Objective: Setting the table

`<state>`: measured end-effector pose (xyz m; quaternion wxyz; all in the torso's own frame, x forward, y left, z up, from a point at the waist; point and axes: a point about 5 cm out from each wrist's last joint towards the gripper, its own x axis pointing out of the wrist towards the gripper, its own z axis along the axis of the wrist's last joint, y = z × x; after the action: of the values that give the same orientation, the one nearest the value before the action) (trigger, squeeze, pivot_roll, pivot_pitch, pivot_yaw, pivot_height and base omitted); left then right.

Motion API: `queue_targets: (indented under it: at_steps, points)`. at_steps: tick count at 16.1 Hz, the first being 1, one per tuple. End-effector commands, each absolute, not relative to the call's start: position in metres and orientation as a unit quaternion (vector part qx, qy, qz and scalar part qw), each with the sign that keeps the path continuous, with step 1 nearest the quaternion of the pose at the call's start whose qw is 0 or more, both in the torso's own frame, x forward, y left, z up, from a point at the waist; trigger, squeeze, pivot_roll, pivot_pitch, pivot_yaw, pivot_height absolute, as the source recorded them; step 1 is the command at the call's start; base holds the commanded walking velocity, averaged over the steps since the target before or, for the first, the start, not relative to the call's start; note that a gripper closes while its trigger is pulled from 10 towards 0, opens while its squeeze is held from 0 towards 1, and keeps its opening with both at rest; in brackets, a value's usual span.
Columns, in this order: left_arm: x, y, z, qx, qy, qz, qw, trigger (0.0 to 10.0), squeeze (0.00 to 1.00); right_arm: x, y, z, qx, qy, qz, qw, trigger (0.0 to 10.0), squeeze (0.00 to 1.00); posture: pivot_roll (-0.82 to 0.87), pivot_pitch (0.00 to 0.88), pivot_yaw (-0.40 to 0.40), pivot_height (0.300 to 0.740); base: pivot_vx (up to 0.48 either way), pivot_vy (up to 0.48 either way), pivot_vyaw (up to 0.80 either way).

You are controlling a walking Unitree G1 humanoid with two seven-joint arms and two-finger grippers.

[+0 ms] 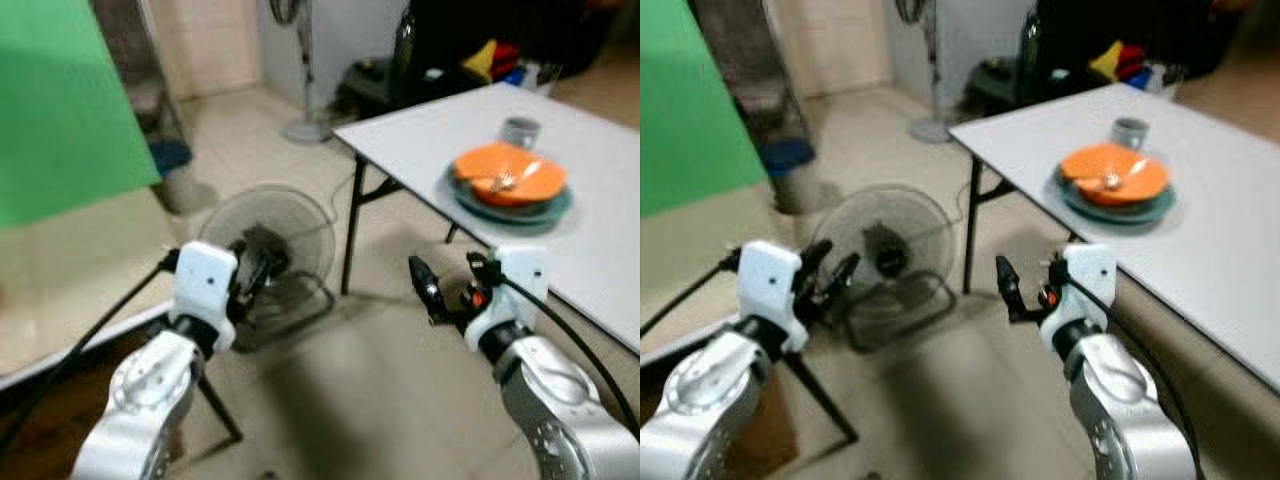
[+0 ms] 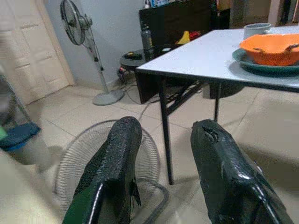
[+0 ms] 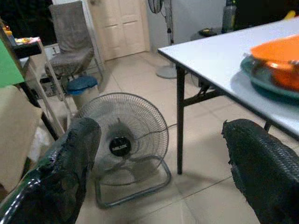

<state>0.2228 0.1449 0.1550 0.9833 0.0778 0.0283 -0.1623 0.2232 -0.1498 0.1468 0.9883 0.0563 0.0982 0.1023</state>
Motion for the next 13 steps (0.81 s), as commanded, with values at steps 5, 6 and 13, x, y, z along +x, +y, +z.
queue_targets:
  at_steps: [5, 6, 13]
  points:
    - [0.2226, 0.1486, 0.1574, 0.082, 0.028, -0.156, 0.984, 10.0, 0.0, 0.2242, -0.1449, 0.1474, 0.061, 0.101, 0.112, 0.987, 10.0, 1.0, 0.14, 0.0, 0.009, 0.74, 0.0, 0.3, 0.0]
    - [0.2222, 0.1487, 0.1574, 0.082, 0.029, -0.156, 0.984, 10.0, 0.0, 0.2243, -0.1445, 0.1472, 0.061, 0.103, 0.115, 0.986, 10.0, 1.0, 0.14, 0.0, 0.006, 0.74, 0.0, 0.3, 0.0]
    - [0.2246, 0.1522, 0.1623, 0.089, 0.022, -0.143, 0.985, 10.0, 0.0, 0.2282, -0.1406, 0.1482, 0.062, 0.1, 0.132, 0.984, 10.0, 1.0, 0.15, 0.0, 0.003, 0.74, 0.0, 0.205, 0.57]
